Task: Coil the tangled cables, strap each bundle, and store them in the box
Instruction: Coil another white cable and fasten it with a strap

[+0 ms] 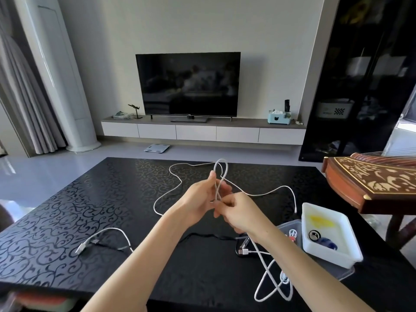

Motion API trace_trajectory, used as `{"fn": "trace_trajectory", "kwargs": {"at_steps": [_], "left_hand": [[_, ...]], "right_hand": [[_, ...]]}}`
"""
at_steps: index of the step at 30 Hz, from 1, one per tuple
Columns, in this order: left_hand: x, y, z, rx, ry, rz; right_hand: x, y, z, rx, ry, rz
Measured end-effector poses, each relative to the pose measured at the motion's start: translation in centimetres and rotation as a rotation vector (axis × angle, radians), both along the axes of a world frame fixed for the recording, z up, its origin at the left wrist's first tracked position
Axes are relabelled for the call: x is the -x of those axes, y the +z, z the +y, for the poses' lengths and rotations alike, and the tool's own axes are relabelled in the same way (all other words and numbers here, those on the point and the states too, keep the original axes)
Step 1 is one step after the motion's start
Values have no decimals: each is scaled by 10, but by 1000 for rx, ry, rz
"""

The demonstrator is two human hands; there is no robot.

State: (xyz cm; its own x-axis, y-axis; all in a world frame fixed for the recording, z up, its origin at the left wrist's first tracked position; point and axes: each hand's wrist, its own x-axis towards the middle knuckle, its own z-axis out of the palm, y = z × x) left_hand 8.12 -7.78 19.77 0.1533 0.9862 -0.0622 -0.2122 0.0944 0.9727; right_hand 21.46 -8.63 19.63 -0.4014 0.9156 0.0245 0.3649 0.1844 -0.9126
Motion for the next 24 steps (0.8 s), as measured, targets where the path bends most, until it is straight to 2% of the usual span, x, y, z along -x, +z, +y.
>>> {"fn": "trace_trajectory", "kwargs": {"at_steps": [3,5,7,12,14,16,18,20,22,23,24], "left_hand": [[-5,5,2,54,117,-278],[2,10,6,36,213,-389],[12,16,9,8,241,-426],[24,21,13,-3,276,-555],[36,29,15,-54,369,-544],[52,37,16,-148,487,-398],[62,41,14,-249,599,-151],[61,39,12,-314,692,222],[49,33,9,-339,690,538],[41,30,8,-326,639,580],[33,26,7,-301,575,546]], "right_hand": [[-5,-6,-6,64,16,46],[-14,-12,-14,121,69,27],[-24,-18,-20,198,124,66],[-45,-23,-29,237,220,165],[-50,-32,-36,162,269,69],[-57,-40,-40,-90,211,-141],[-64,-37,-39,-415,70,-229],[-64,-21,-34,-680,-43,-130],[-55,2,-26,-768,-88,21],[-47,14,-22,-791,-117,63],[-40,25,-17,-824,-162,62]]}}
